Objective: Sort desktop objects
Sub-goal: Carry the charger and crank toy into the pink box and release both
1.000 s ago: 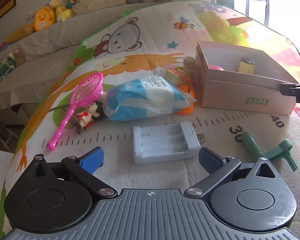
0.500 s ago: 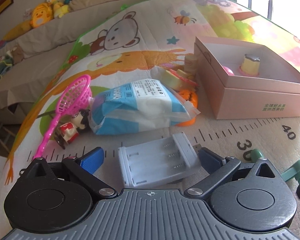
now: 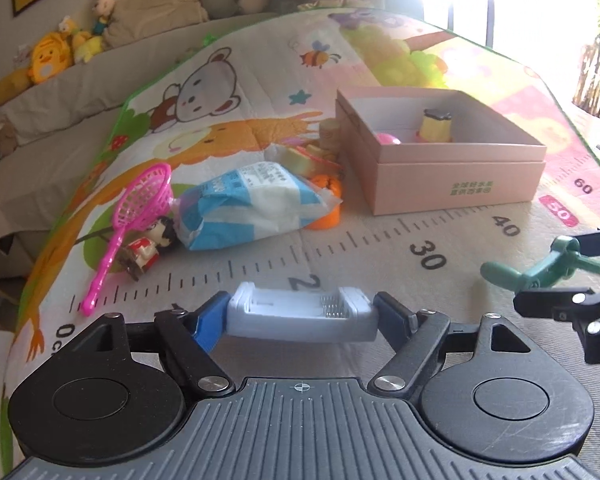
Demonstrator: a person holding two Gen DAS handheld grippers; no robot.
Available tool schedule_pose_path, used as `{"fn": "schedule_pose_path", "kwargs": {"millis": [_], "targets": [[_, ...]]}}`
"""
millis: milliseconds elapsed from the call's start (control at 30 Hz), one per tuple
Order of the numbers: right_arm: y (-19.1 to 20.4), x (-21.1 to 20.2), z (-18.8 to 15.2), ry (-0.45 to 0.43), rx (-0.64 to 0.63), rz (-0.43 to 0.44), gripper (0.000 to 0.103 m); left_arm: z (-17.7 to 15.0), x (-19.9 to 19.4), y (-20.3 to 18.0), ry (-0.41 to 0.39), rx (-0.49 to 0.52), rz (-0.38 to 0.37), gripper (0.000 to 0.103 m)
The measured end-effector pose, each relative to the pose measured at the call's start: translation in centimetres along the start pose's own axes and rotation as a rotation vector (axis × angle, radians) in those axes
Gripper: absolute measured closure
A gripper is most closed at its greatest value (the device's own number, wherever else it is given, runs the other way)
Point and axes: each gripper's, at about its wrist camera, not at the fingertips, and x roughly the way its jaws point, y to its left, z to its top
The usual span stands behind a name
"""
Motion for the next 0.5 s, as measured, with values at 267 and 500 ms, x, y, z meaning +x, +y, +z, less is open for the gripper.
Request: {"fn": "schedule_pose_path", "kwargs": {"millis": [267, 500], "targets": [[-6.3, -10.4, 4.7, -0.24, 0.108, -0.033, 0.034, 5.6, -5.8, -4.8, -0.257, 0.156, -0.106, 0.021], [-9.3, -11.5, 9.2, -0.379, 0.152, -0.084, 0.034, 11.5, -2.4, -7.8, -0.342, 0.217, -0.114, 0.021]]}}
